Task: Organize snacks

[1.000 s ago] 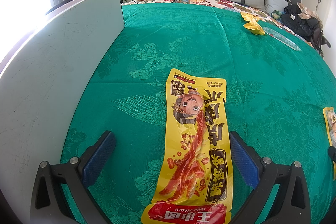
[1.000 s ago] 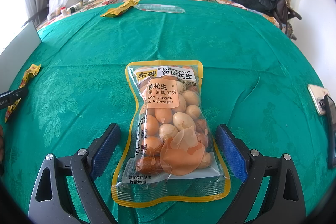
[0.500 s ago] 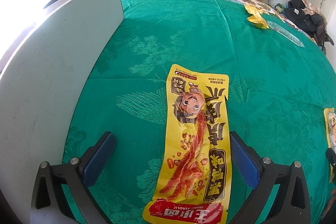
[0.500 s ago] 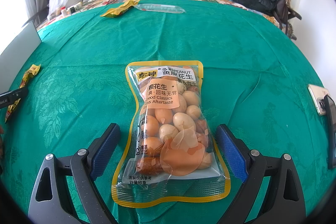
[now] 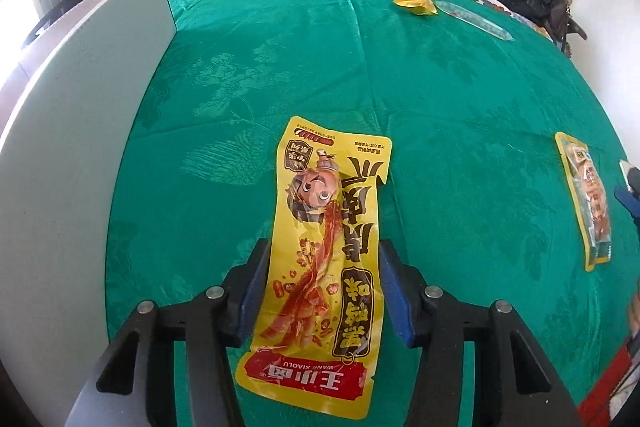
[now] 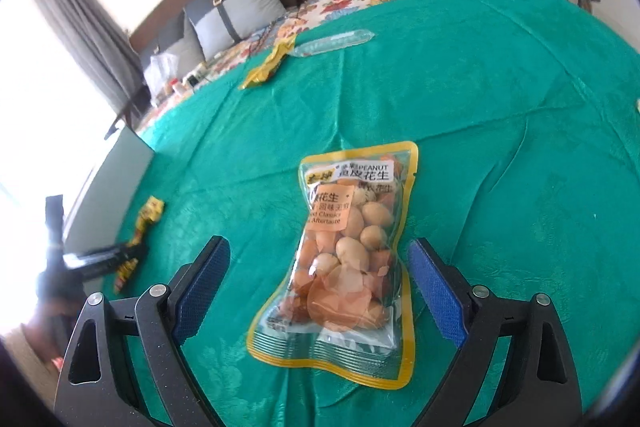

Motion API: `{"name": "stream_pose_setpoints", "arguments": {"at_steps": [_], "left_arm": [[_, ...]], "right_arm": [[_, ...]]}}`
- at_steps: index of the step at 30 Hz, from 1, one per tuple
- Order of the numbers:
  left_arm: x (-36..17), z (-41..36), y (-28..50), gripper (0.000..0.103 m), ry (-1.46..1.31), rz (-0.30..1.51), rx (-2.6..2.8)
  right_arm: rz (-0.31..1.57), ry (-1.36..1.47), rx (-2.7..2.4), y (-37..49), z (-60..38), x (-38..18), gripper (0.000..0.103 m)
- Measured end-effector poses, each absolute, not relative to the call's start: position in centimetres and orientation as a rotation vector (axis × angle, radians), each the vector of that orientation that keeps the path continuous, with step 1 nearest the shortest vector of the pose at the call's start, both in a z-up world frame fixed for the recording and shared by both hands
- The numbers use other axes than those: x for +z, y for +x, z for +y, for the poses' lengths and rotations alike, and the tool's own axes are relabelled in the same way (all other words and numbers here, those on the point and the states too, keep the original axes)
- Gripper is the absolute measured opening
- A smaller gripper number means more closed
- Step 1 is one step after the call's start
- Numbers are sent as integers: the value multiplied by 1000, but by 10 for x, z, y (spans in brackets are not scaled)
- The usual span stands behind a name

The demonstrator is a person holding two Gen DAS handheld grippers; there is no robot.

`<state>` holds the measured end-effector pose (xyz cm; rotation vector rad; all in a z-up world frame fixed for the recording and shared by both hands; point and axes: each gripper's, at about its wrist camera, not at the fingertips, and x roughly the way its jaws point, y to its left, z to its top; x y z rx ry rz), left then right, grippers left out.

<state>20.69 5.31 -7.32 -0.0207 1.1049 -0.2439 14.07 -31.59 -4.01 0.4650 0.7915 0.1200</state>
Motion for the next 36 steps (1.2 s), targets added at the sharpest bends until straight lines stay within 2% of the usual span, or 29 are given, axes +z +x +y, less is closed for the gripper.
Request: {"name": "stream_pose_setpoints", "arguments": {"at_steps": [2,7,10,11,12,14,17,22,29,36], "left_arm": [[-73,55,190,48,-73,1101,-274],[-72,54,155,44,-127,1060,-277],[-69,57,142,40,-170,1040,-276],[-67,60,138,40,-182,1032,-279],[-65,61,134,39,-184,1024,-284],[-60,62,126,39,-151,1010,-302],[-55,61,112,39,-103,990,-318],[-44,71,98,39,-217,962,-352],[4,81,83,39,-275,893,-388],[72,142,74,39,-339,794,-362]], "right_arm": [[847,370,58,153,-316,-29,94],[1154,112,70,185,-268,-46,93],[1207,45,49,192,-248,-65,91],[1191,29,4,191,-247,-63,72],[1181,50,-16,187,-251,-58,59],[1189,178,15,178,-261,-52,58],[1127,200,39,154,-264,-31,58],[1026,430,123,105,-278,-19,58],[1034,431,150,79,-257,-30,58],[1011,305,282,96,-185,8,58]]}}
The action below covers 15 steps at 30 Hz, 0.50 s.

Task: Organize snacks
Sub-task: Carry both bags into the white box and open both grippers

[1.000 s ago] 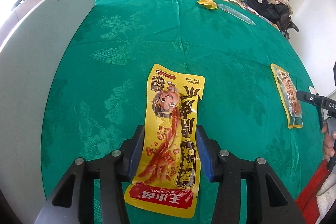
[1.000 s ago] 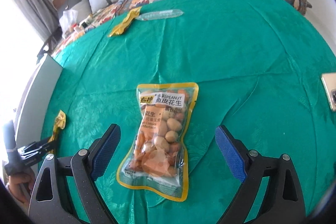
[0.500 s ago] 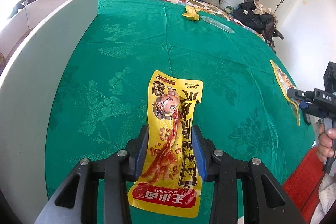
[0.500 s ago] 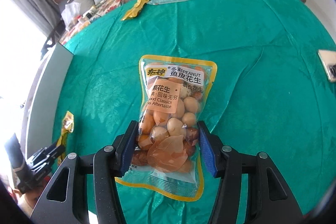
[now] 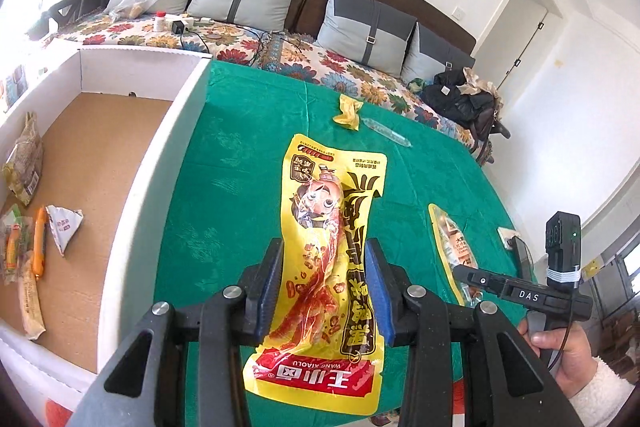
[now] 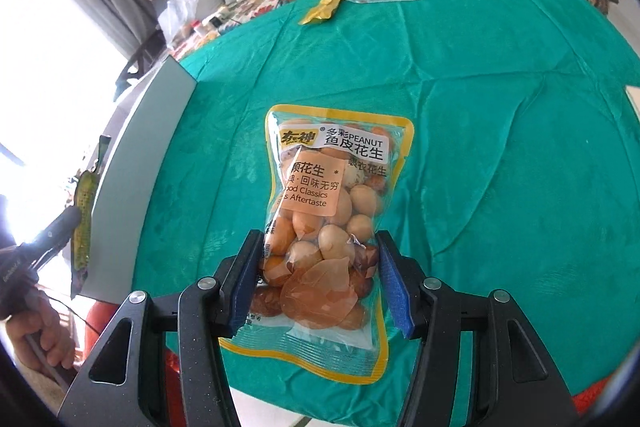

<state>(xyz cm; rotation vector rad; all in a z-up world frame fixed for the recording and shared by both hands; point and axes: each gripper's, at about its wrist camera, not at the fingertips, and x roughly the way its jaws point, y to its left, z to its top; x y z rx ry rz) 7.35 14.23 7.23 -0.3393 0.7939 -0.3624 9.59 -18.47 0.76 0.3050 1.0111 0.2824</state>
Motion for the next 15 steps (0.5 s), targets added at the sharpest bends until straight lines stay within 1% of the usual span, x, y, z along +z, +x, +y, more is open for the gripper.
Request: {"name": "stream_pose_setpoints", "arguments": {"at_steps": [4,7,10,12,15], "left_arm": [[98,211,76,39,-361,751,-247],[103,269,75,39,-373,731,-139],[96,321,75,39,-383,738,-36],[85,348,69,40,-386,752,24],[66,372,64,46,-377,770,90]], "right_arm": [[938,228,449,105,-105,57,58],[879,185,596,110,-34,98,58],[857,141,719,114,35,124,59],[844,99,766,114,78,132,59],[830,60,809,116,129,130,59]]}}
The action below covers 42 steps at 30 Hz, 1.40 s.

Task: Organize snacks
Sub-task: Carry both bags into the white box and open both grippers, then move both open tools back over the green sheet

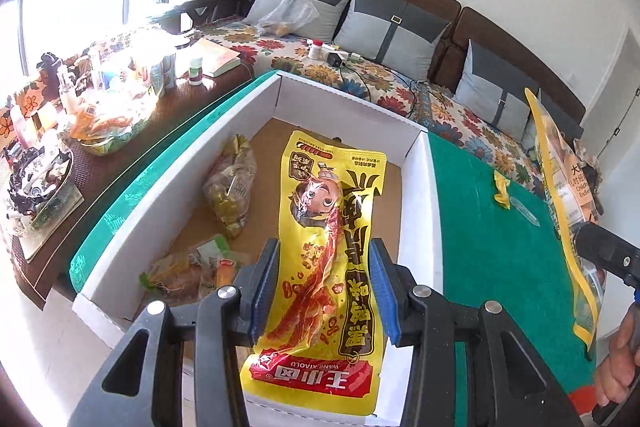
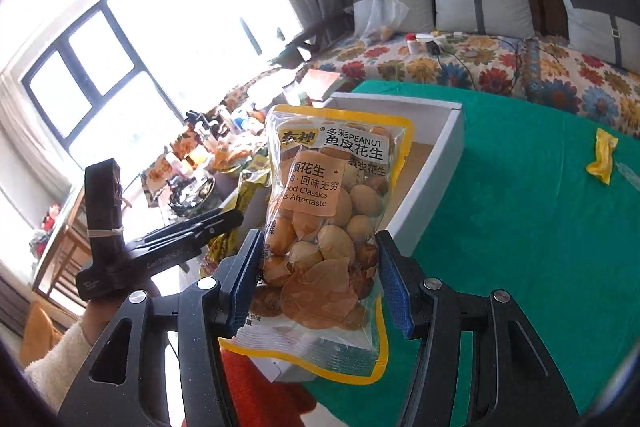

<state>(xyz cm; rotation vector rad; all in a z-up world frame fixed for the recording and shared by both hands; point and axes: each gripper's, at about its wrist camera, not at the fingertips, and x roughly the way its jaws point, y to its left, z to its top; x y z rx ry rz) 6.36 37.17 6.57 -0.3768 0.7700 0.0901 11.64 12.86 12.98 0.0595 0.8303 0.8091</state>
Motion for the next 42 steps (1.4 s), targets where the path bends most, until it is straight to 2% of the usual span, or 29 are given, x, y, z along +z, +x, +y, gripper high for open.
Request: {"name": "stream_pose_setpoints", "arguments": {"at_steps": [1,2,4,6,9,12,14,18,21,25,27,34,42], "left_arm": [[57,376,63,51,-365,781,121],[47,379,62,54,-351,798,157],[29,384,60,71,-331,840,221],[18,384,52,73,-329,849,253],[12,377,36,83,-319,826,273],[16,361,25,84,-316,795,270],[22,346,19,88,-321,769,240],[42,295,19,96,-299,709,143],[51,245,30,97,-260,706,43],[51,169,54,98,-207,754,-109],[45,126,68,98,-165,790,-174],[-11,5,120,98,34,879,-288],[-70,-52,178,98,110,933,-251]], "right_arm": [[838,67,833,119,144,125,61],[855,77,866,121,156,116,69],[926,51,897,126,179,93,72],[985,13,869,126,182,73,72],[961,23,843,117,151,58,72],[928,5,776,115,102,46,74],[915,-27,698,115,65,30,78],[925,-129,493,111,-28,-16,78],[947,-155,352,110,-101,-36,78],[894,-104,210,111,-181,-36,79],[878,-99,146,115,-208,-33,82],[851,-58,12,137,-268,-39,82],[831,-40,-61,154,-307,-47,82]]}}
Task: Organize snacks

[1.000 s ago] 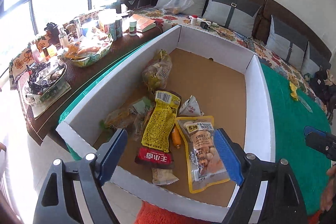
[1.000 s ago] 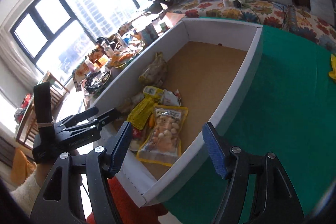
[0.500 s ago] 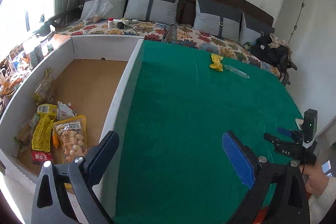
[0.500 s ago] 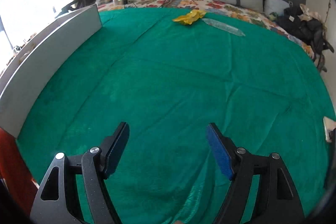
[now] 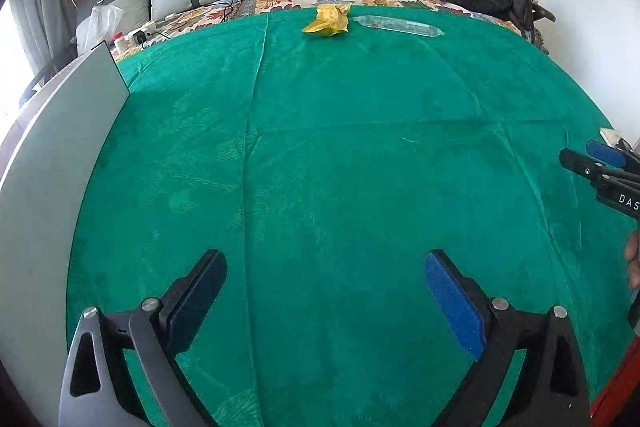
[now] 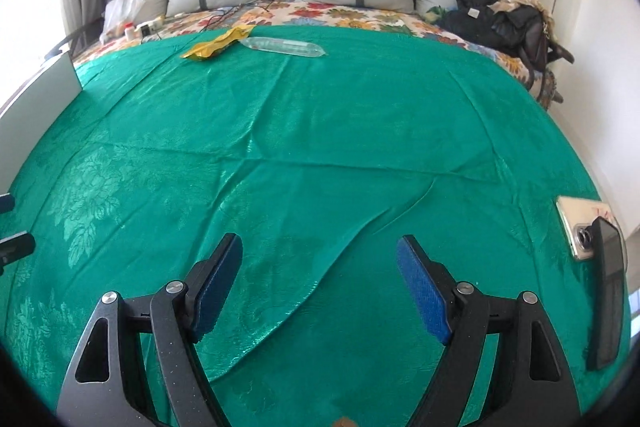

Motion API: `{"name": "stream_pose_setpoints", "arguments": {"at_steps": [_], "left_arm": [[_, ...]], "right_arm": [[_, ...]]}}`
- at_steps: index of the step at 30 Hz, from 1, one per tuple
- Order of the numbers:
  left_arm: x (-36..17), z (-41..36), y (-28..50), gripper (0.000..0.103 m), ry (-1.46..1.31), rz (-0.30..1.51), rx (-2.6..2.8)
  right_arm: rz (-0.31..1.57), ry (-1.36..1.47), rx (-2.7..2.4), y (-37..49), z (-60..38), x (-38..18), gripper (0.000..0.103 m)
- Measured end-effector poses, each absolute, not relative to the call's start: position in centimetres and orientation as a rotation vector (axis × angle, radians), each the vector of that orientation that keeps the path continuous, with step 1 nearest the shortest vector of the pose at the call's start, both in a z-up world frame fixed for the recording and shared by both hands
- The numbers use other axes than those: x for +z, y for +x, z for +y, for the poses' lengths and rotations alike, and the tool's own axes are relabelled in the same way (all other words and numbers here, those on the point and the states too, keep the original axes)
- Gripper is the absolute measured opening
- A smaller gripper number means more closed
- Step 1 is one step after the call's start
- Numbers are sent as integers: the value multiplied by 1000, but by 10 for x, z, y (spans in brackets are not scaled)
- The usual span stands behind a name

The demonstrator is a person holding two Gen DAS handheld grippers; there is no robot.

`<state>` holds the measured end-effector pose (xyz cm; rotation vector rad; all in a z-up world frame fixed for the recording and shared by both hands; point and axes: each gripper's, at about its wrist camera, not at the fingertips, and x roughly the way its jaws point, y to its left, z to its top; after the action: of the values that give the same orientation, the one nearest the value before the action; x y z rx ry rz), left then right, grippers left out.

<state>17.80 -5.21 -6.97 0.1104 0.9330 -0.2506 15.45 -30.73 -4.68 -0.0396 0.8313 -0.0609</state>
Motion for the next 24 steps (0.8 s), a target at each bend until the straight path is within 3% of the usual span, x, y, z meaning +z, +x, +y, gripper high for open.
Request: {"name": "stream_pose_setpoints", "arguments": {"at_steps": [10,14,24], "left_arm": [[-88,-73,231,98,69,900,-227],[-94,-75,234,103,69,926,-229],[-95,-76,233,103,64,925,-215]], "right_arm": [[794,-96,-110,192,-334,-50,82],[880,-70,-105,195,-337,-66,82],[905,26,-127,193,-349,-67,93]]}}
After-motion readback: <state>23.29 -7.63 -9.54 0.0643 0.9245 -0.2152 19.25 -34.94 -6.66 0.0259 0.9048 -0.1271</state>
